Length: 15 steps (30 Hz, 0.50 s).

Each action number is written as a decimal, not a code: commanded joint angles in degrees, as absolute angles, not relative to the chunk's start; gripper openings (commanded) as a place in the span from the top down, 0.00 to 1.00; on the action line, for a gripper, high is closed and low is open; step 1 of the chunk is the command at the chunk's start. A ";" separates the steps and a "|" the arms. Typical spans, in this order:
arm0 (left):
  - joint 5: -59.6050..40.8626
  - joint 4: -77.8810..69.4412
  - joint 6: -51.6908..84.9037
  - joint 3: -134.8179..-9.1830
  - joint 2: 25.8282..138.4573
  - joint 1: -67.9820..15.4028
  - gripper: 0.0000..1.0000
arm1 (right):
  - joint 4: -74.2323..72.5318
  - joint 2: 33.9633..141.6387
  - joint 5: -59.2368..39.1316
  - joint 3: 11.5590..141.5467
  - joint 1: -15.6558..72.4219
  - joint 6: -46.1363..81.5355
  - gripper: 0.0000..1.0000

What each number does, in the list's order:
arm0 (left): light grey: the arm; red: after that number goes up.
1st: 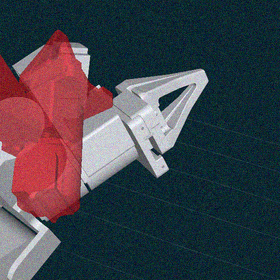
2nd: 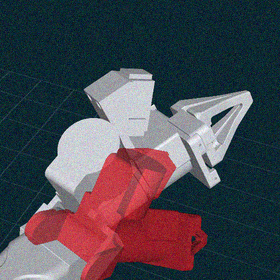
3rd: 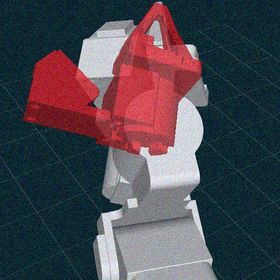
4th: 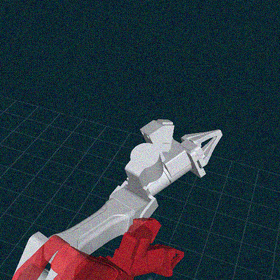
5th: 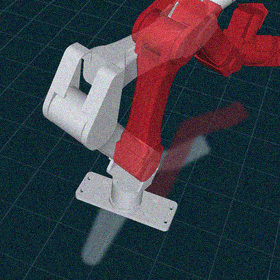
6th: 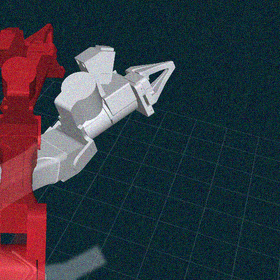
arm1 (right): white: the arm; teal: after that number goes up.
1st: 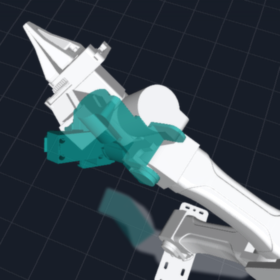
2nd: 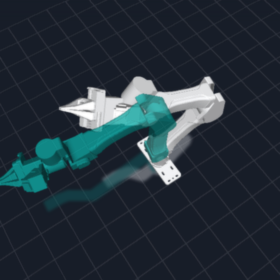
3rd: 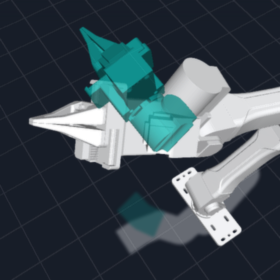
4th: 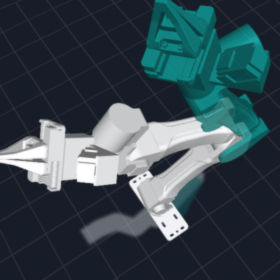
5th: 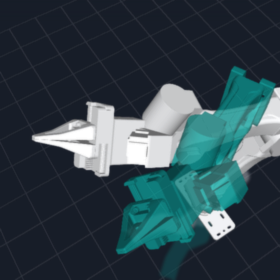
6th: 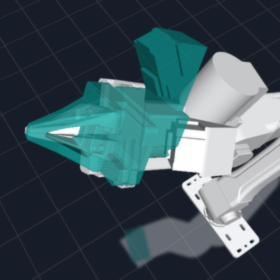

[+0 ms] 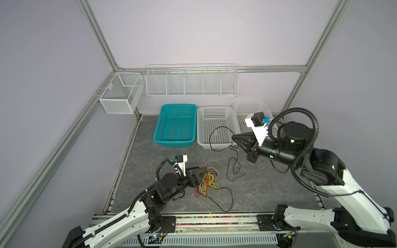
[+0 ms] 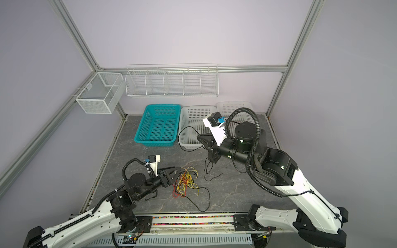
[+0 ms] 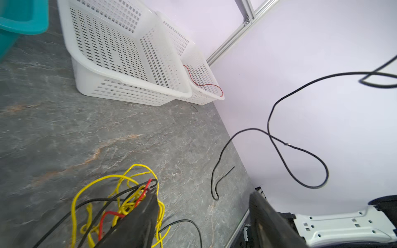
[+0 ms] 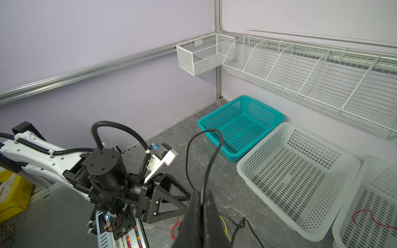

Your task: Untangle the cables

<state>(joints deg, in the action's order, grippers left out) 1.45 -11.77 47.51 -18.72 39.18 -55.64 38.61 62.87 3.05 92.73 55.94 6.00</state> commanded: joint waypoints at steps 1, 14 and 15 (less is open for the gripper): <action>-0.94 -17.99 50.65 -19.31 42.36 -58.39 0.31 | 34.29 61.79 2.17 90.84 55.68 7.11 0.94; -1.08 -35.65 63.65 -19.51 50.12 -62.57 0.21 | 27.17 59.73 2.65 83.75 55.64 8.20 0.94; -1.12 -36.25 64.16 -19.51 50.15 -62.76 0.20 | 26.55 59.59 2.57 83.23 55.65 8.30 0.94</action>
